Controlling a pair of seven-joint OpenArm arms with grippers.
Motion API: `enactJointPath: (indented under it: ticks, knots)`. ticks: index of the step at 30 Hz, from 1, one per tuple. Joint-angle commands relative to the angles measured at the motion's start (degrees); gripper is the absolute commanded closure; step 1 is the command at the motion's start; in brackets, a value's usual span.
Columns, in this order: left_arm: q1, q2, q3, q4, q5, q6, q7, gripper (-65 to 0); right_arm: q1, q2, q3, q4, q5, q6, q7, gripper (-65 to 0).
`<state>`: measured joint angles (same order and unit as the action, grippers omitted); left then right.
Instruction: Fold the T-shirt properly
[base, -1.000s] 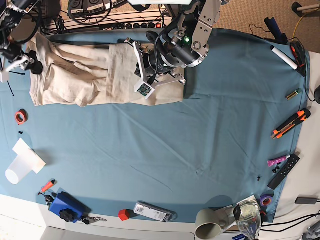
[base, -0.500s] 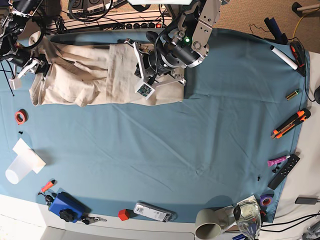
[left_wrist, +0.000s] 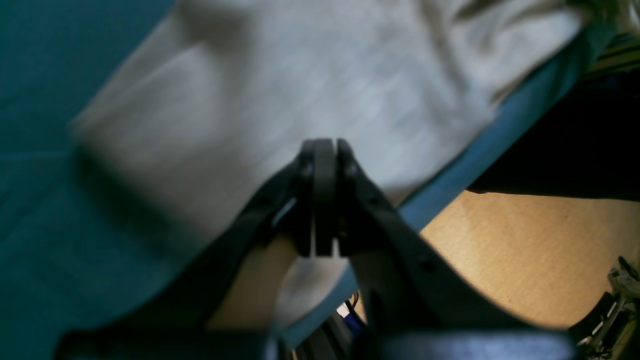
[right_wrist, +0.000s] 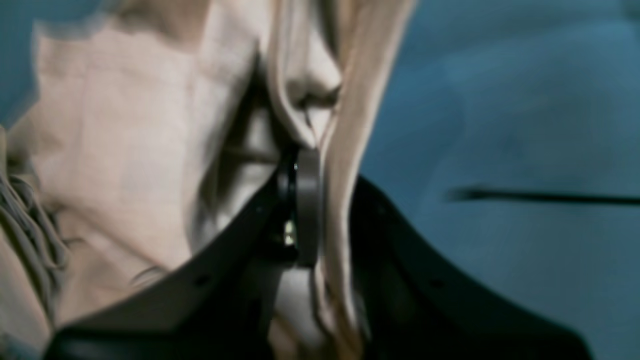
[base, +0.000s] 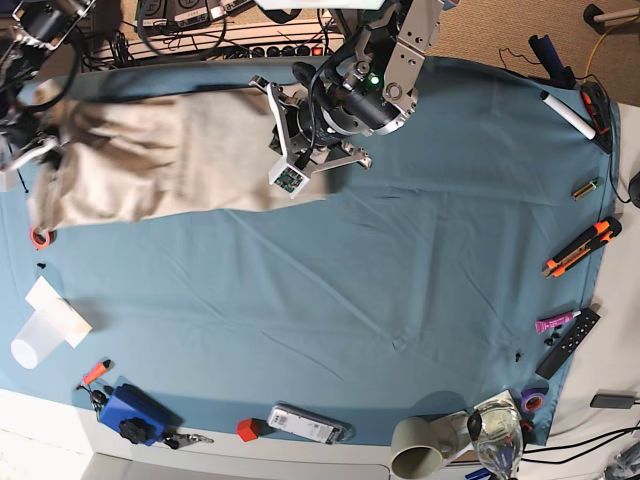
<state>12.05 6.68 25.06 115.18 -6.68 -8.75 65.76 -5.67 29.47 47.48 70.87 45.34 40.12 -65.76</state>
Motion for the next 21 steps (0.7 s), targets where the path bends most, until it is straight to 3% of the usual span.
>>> enactJointPath:
  ticks: [1,8,14,21]
  knots:
    - [-0.26,0.76,0.20,1.11,-0.59,-0.02,-0.70,0.0,2.38,2.82,1.84,1.03,0.39,-0.12,2.38,0.0]
    - [0.70,0.76,0.20,1.79,-0.59,0.00,-0.59,0.0,4.39,6.93,3.21,1.03,0.42,-0.12,-0.72,0.0]
    - [3.74,0.44,0.20,6.27,2.43,0.04,-0.63,0.0,4.39,6.38,3.21,1.11,13.49,-0.12,-11.13,0.0]
    - [7.61,-4.07,0.15,11.47,9.62,3.93,-0.68,0.0,4.39,6.38,3.21,1.14,20.81,-0.12,-14.24,0.0]
